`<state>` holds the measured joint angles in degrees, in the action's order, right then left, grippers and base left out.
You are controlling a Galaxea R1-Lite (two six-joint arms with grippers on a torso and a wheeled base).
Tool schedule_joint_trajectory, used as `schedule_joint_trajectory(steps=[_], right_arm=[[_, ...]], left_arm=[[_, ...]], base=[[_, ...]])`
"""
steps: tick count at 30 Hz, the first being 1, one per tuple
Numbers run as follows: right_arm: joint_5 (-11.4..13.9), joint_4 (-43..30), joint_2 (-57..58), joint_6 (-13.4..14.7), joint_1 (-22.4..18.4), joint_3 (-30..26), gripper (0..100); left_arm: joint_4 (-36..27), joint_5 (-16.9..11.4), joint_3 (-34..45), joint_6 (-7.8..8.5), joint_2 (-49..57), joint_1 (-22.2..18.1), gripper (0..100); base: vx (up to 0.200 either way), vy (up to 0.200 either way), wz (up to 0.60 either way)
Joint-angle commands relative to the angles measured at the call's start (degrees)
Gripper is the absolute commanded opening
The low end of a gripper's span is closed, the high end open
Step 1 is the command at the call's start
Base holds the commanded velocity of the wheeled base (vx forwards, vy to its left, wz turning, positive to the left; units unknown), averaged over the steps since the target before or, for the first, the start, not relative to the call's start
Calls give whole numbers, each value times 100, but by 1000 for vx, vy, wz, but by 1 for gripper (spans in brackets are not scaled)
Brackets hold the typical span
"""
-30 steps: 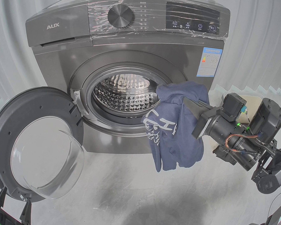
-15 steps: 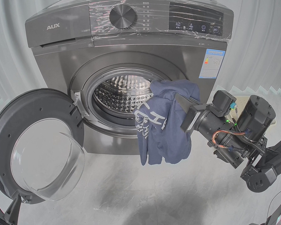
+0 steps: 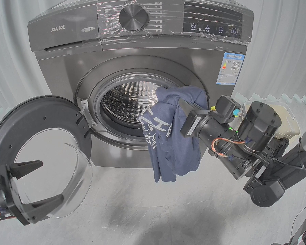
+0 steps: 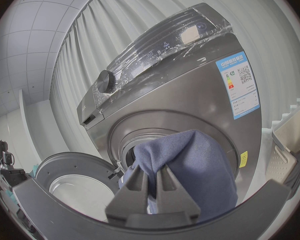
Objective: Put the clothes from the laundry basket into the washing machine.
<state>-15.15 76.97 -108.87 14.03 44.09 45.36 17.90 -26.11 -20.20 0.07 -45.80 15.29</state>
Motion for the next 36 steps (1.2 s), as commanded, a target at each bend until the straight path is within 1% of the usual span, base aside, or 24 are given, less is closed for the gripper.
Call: schedule_joint_trajectory(steps=[1, 2, 3, 4, 7, 9, 10, 12, 14, 16, 20, 23, 25, 27, 28, 30, 32, 33, 36], right_arm=[[-76, 64, -459, 38, 29, 298, 0], [-76, 64, -503, 38, 29, 377, 0], [-76, 64, -512, 38, 29, 386, 0], [-76, 64, -538, 38, 29, 430, 0], [-84, 64, -538, 38, 29, 447, 0], [-76, 64, -530, 38, 56, 474, 0], [-76, 64, -530, 38, 73, 491, 0], [-67, 64, -494, 38, 99, 597, 0], [-40, 55, -486, 29, 126, 658, 0], [-49, 64, -486, 29, 179, 667, 0], [-49, 72, -494, 29, 205, 667, 0], [-40, 108, -486, 29, 231, 685, 0], [-40, 108, -477, 29, 231, 685, 0], [-32, 151, -477, 29, 240, 685, 0], [-32, 151, -477, 29, 240, 685, 0], [-32, 195, -477, 29, 240, 693, 0], [-32, 213, -477, 29, 258, 685, 0], [-32, 222, -486, 29, 275, 685, 0], [-32, 222, -486, 29, 302, 685, 0]], left_arm=[[874, 185, -107, -104, -1836, 1073, 100], [1128, 221, -98, -174, -2135, 1196, 100], [1172, 221, -107, -174, -2188, 1213, 100], [1383, 229, -98, -209, -2416, 1310, 100], [1629, 229, -133, -289, -2803, 1442, 100], [1752, 229, -151, -403, -3023, 1495, 100], [1779, 229, -160, -429, -3058, 1512, 100], [1875, 229, -212, -614, -3207, 1600, 100], [1893, 229, -283, -737, -3321, 1635, 100], [1893, 229, -327, -772, -3515, 1644, 100], [1963, 229, -388, -754, -3866, 1644, 100], [2341, 229, -397, -790, -4297, 1644, 100], [2587, 238, -415, -860, -4543, 1644, 100], [2895, 291, -467, -992, -4807, 1644, 100], [2895, 291, -467, -992, -4807, 1644, 100], [3229, 458, -529, -1211, -5149, 1714, 100], [3387, 563, -573, -1334, -5352, 1758, 100], [3457, 599, -582, -1370, -5466, 1767, 100], [3545, 607, -617, -1405, -5659, 1829, 100]], base=[[0, 0, 0], [0, 0, 0], [0, 0, 0], [0, 0, 0], [0, 0, 0], [0, 0, 0], [0, 0, 0], [0, 0, 0], [0, 0, 0], [0, 0, 0], [0, 0, 0], [0, 0, 0], [0, 0, 0], [0, 0, 0], [0, 0, 0], [0, 0, 0], [0, 0, 0], [0, 0, 0], [0, 0, 0]])
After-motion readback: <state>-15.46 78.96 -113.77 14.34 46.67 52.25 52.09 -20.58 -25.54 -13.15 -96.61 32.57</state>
